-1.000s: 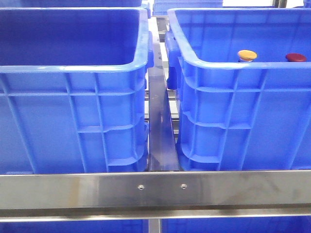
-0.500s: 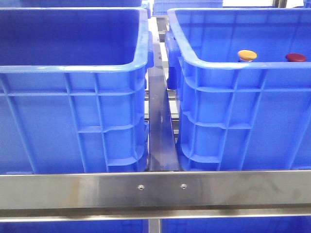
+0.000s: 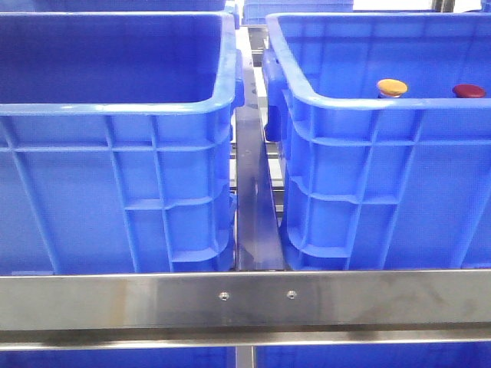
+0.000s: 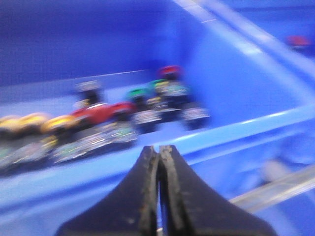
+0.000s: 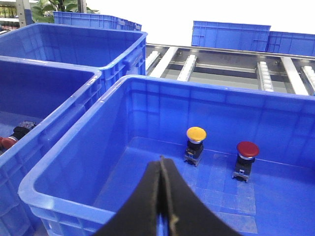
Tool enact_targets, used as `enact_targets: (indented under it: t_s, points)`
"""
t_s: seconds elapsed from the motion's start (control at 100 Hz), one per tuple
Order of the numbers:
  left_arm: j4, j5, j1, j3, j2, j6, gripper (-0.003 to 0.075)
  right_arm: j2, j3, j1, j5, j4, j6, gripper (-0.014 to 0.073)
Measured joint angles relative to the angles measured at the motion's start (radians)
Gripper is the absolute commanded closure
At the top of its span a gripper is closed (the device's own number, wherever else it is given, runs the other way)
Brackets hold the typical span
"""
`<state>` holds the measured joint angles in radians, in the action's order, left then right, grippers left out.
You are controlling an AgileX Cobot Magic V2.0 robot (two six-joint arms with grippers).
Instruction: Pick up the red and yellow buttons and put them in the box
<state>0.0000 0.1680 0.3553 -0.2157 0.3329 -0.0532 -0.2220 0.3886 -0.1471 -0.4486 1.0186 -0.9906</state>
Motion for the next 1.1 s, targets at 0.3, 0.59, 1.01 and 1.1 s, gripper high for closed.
enact_targets:
  t_s: [0.3,0.59,1.01,1.1]
  points:
    - [0.051,-0.093,-0.271,0.214,-0.254,0.010,0.0740,0.000,0.000,0.000,-0.002,0.000,0.000,0.0658]
    - [0.053,-0.077,-0.360,0.216,-0.339,0.034,0.0740,0.000,0.000,0.000,-0.002,0.000,0.000,0.0658]
    - [0.053,-0.080,-0.389,0.216,-0.339,0.046,0.0740,0.000,0.000,0.000,-0.002,0.000,0.000,0.0658]
    - [0.053,-0.080,-0.389,0.216,-0.339,0.046,0.0740,0.000,0.000,0.000,-0.002,0.000,0.000,0.0658]
